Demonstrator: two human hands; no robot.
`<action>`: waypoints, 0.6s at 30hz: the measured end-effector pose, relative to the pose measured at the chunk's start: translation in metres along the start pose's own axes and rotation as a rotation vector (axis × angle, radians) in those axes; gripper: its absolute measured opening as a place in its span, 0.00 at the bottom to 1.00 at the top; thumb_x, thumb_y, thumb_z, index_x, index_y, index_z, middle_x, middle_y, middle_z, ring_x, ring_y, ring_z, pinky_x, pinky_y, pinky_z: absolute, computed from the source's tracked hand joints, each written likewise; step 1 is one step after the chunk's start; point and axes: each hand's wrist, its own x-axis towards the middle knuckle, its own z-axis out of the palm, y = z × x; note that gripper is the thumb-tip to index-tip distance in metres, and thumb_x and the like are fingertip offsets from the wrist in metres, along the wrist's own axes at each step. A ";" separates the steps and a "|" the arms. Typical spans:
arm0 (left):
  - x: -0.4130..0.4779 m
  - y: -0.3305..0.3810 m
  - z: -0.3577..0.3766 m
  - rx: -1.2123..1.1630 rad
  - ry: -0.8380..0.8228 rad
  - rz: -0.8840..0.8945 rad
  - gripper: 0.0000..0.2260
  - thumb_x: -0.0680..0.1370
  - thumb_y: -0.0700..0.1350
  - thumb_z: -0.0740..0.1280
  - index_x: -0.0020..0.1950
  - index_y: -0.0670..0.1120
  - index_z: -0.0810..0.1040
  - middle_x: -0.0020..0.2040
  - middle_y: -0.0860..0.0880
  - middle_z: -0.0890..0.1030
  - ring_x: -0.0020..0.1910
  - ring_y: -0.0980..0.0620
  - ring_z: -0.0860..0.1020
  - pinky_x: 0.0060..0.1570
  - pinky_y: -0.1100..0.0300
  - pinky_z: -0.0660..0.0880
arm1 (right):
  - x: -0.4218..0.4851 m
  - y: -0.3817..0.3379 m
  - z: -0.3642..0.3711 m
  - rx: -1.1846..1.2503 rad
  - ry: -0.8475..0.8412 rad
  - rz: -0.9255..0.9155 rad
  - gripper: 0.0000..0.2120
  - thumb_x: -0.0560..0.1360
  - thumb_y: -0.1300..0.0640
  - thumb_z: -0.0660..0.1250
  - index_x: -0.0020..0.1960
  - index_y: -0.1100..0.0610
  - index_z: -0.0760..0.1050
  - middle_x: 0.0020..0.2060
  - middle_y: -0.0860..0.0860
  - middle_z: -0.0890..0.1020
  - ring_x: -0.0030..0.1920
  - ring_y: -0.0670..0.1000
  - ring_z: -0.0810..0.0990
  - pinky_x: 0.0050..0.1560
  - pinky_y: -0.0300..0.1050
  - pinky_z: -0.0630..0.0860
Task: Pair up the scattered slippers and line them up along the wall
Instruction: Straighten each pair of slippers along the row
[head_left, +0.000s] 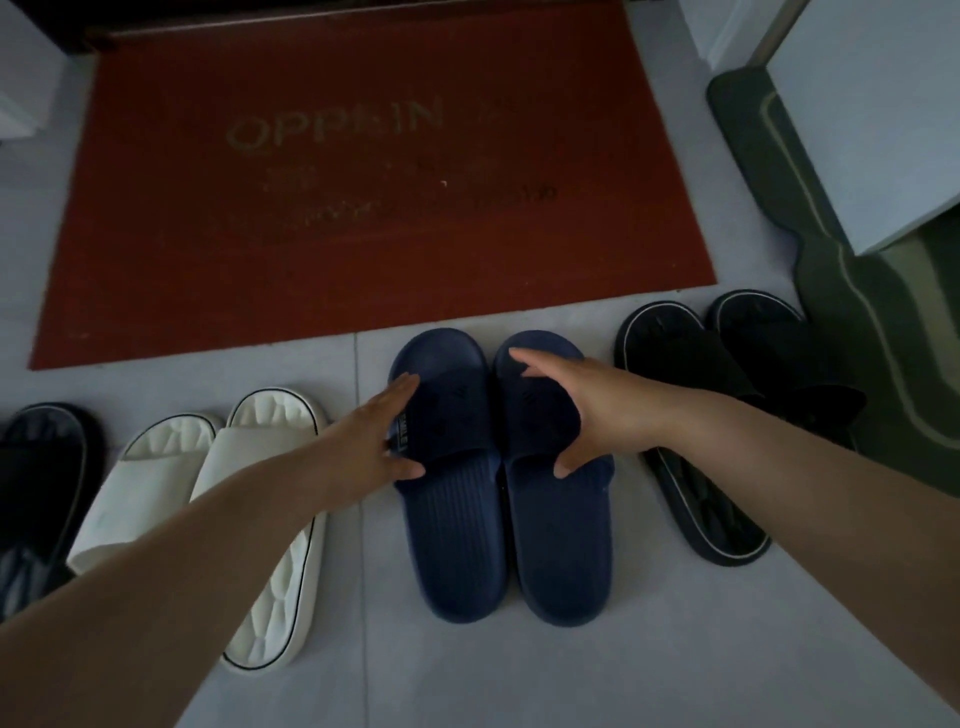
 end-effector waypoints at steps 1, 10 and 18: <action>-0.002 0.003 0.002 0.005 -0.017 -0.012 0.43 0.71 0.37 0.70 0.75 0.52 0.44 0.77 0.52 0.49 0.75 0.53 0.55 0.74 0.52 0.58 | 0.000 -0.002 -0.001 -0.014 -0.002 -0.016 0.58 0.59 0.54 0.80 0.74 0.42 0.42 0.73 0.44 0.61 0.72 0.47 0.58 0.64 0.38 0.60; 0.017 0.011 -0.001 0.351 -0.077 0.068 0.41 0.74 0.43 0.67 0.75 0.46 0.40 0.77 0.48 0.41 0.76 0.52 0.46 0.70 0.65 0.49 | -0.003 -0.012 0.009 -0.170 0.045 0.037 0.56 0.62 0.53 0.78 0.75 0.43 0.41 0.75 0.49 0.55 0.75 0.53 0.52 0.73 0.51 0.57; -0.067 -0.046 -0.077 0.216 0.061 0.121 0.44 0.68 0.47 0.74 0.75 0.52 0.50 0.75 0.51 0.60 0.72 0.52 0.62 0.66 0.62 0.60 | -0.018 -0.135 0.035 -0.388 0.058 -0.024 0.54 0.60 0.38 0.74 0.74 0.41 0.42 0.76 0.44 0.45 0.75 0.53 0.44 0.73 0.53 0.45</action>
